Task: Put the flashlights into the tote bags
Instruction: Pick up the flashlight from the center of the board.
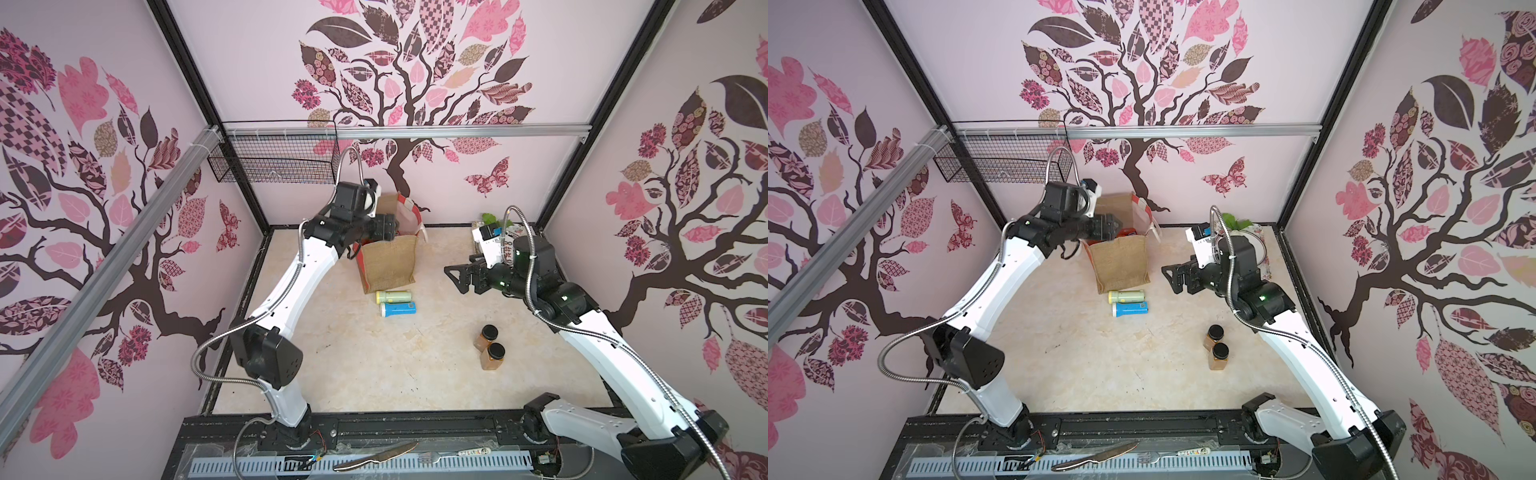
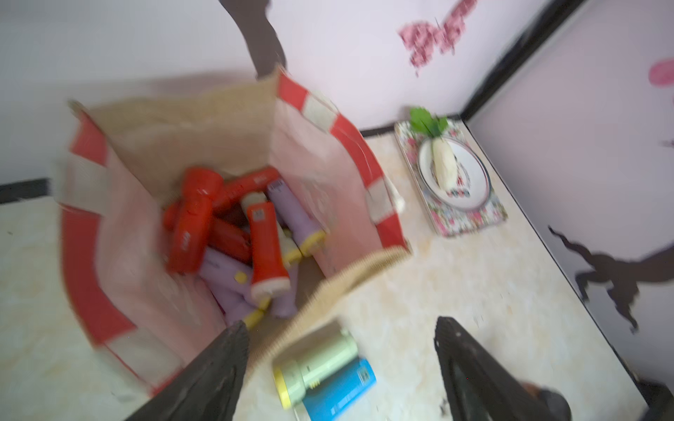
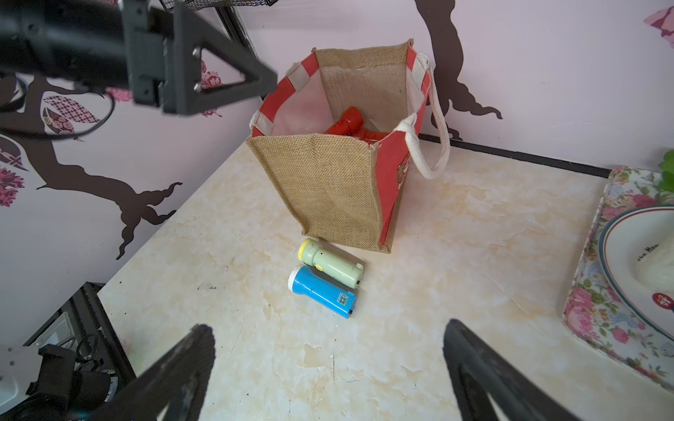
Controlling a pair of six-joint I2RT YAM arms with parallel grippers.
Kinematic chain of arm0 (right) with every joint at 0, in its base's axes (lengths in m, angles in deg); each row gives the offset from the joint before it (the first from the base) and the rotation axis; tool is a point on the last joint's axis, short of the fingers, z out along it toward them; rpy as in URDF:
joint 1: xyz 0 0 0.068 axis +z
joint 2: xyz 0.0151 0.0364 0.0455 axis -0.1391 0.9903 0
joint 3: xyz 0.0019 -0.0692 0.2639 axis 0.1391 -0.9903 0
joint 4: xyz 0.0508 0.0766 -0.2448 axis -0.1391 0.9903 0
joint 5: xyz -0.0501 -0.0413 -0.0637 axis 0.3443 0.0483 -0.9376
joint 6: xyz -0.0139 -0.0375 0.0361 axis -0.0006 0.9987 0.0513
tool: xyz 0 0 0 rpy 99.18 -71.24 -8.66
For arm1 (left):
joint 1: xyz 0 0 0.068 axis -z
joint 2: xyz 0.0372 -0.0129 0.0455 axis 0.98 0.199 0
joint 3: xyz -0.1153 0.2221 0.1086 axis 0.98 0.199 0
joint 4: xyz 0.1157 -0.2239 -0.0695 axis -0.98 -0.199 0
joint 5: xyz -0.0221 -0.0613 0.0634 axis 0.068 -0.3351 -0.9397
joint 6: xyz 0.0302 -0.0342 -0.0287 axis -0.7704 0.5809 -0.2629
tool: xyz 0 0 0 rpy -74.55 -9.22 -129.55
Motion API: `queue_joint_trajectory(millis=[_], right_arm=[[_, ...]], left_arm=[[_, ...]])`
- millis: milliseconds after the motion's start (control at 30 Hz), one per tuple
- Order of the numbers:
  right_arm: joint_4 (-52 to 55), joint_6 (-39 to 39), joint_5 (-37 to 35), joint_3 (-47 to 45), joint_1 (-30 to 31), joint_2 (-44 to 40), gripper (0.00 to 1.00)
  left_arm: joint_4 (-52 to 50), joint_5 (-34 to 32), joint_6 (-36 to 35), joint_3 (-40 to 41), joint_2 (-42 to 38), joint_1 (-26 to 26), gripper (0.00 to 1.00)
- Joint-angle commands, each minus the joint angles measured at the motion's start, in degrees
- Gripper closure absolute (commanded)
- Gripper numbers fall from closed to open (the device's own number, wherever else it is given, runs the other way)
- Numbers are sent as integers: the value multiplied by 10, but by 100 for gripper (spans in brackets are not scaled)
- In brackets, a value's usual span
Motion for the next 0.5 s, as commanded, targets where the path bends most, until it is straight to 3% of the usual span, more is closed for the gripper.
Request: queue_joint_trajectory(millis=[0, 167, 467], right_arm=[[9, -5, -3, -10, 2, -7, 0], [26, -3, 1, -51, 1, -39, 0], [27, -41, 11, -130, 1, -80, 0]], left_arm=[[-4, 30, -33, 94, -57, 23, 17], [22, 40, -70, 205, -150, 70, 18], [-19, 75, -116, 262, -142, 90, 18]])
